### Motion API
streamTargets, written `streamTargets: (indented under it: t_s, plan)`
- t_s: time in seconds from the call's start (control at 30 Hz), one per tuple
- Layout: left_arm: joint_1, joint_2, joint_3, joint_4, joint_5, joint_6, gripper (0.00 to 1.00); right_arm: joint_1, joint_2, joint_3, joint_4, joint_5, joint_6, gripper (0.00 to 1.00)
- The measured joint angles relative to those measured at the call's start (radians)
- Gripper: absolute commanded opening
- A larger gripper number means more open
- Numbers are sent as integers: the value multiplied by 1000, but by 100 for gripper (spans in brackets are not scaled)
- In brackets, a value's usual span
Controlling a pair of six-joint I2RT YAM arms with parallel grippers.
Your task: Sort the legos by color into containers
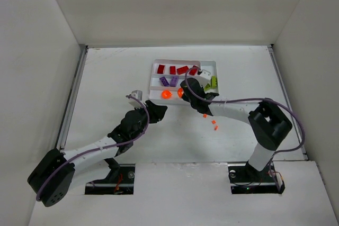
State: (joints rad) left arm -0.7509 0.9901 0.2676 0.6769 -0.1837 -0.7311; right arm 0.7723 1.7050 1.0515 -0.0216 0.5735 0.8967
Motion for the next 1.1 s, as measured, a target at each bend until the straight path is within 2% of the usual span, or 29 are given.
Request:
streamTargets:
  t_s: [0.13,0.2,0.23,0.37,0.5,0.67,0.73,0.77,0.87,1.1]
  plan:
    - [0,9,0,0,0,0,37,0,49,27,6,-11,-10,39]
    - [0,10,0,0,0,0,37,0,54,29,6,-16,-13,47]
    - [-1,10,0,0,0,0,37,0,54,28,6,-17,-14,48]
    - [-3,10,0,0,0,0,36,-5,-11,-40,27,0,-14,39]
    - [-26,23,0,0,-2,0,36,-21,-230,-233,24,67,23,25]
    - [-76,75,2,0,-5,1,36,-69,-458,-432,-61,143,143,25]
    - [-95,94,6,0,-6,2,36,-82,-474,-474,-108,156,182,28]
    - [-101,100,8,0,-5,2,36,-89,-469,-488,-131,158,195,26]
    - [-112,103,10,1,-8,3,36,-105,-427,-496,-183,160,213,34]
    - [-109,86,10,2,-11,9,36,-130,-327,-426,-238,164,207,28]
